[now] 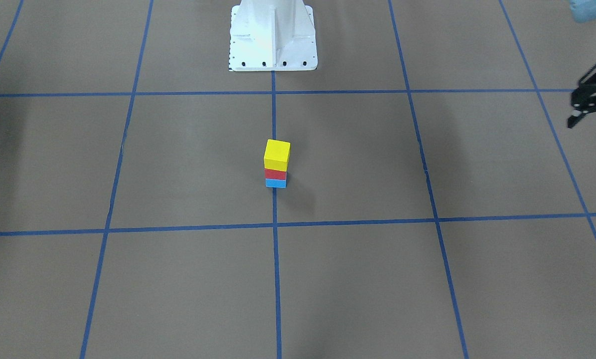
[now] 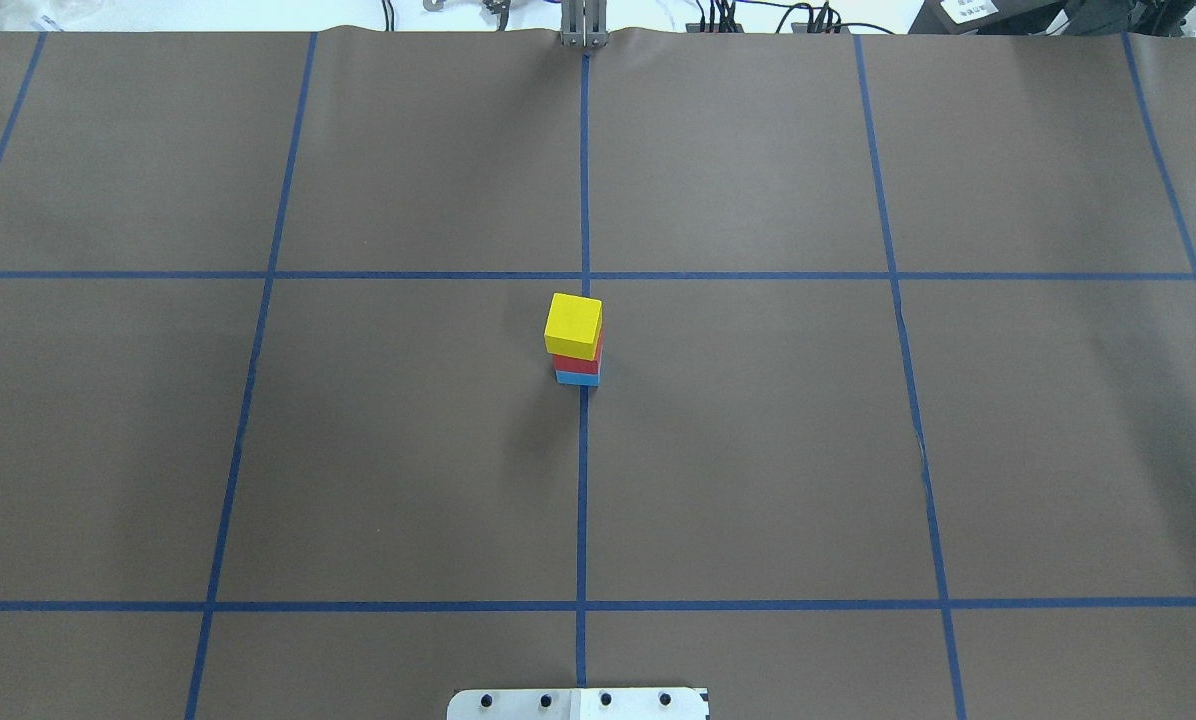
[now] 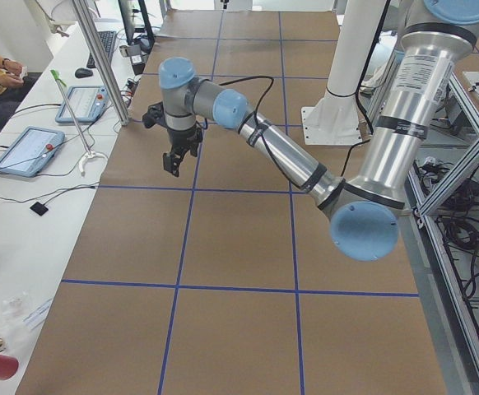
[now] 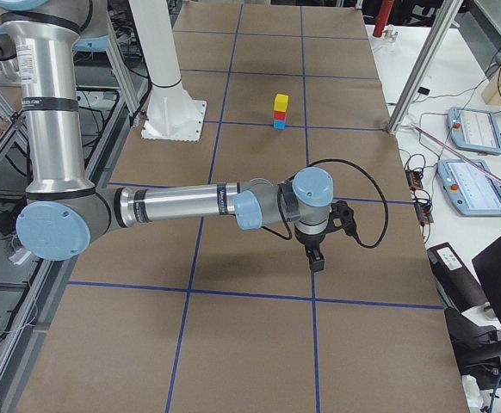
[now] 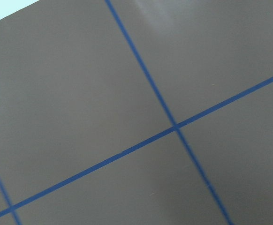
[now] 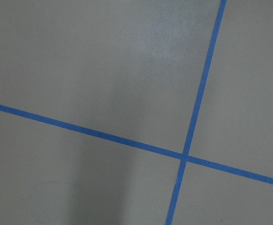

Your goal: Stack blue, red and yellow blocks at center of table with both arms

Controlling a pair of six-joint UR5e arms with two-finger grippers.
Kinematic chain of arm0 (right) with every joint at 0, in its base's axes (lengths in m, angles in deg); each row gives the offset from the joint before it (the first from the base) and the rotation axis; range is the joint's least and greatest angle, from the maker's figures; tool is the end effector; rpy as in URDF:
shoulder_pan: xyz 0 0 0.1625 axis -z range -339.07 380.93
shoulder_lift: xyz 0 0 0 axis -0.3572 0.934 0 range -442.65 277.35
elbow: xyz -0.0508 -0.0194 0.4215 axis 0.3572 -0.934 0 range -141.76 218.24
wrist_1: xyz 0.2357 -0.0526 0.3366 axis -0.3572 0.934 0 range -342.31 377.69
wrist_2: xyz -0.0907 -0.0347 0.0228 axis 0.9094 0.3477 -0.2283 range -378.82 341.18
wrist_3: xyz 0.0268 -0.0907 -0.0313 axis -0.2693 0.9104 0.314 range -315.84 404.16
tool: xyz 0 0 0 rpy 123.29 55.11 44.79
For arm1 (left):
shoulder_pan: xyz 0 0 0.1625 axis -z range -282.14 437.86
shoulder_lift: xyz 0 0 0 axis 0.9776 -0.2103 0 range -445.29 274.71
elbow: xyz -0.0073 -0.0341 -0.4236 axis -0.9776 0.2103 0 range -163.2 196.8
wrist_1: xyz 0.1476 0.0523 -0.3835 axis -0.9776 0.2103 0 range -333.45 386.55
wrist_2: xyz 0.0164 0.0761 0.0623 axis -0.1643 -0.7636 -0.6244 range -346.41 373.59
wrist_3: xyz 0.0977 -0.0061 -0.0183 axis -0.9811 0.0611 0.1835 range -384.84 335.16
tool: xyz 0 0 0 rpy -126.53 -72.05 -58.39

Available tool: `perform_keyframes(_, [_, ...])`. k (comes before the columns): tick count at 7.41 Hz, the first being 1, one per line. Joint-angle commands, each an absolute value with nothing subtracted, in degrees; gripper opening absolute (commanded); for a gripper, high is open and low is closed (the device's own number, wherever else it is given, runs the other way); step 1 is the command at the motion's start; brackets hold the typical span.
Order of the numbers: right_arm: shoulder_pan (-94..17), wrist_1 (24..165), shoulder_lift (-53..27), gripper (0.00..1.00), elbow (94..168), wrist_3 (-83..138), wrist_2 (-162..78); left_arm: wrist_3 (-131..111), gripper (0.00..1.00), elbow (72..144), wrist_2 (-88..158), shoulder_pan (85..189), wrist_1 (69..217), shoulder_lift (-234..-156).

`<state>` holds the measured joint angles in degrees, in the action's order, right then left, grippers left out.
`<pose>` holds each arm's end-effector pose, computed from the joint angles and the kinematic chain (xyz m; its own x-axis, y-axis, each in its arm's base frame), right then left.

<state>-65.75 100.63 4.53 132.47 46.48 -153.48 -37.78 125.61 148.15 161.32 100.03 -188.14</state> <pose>0.0328 -0.5270 0.5833 0.6972 -0.2516 0.6712 0.0848 0.9588 0.2713 -0.0012 -0.5468 0.4136 0.6449 0.4712 -0.6018 -0.2609 0.8757 0.4062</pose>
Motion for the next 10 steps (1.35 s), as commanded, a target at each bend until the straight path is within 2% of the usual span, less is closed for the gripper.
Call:
perform_keyframes(1, [-66.43,100.58,4.62,1.0,132.72,46.53,-153.46,-46.11,1.0,121.58,149.11,168.2,105.09,-177.96])
perform_keyframes(4, [-66.61,100.66,4.54,1.0,132.9,45.92,-153.46,-42.88,1.0,114.91,148.76,172.25,107.14,-174.43])
perform_keyframes(8, [-66.61,100.75,5.93,1.0,133.07,45.56,-153.38,-26.83,1.0,120.15,148.76,172.78,114.32,-161.87])
perform_keyframes(10, [-66.96,101.54,6.73,1.0,133.16,45.47,-153.47,-21.43,1.0,120.43,148.24,172.69,121.45,-159.56])
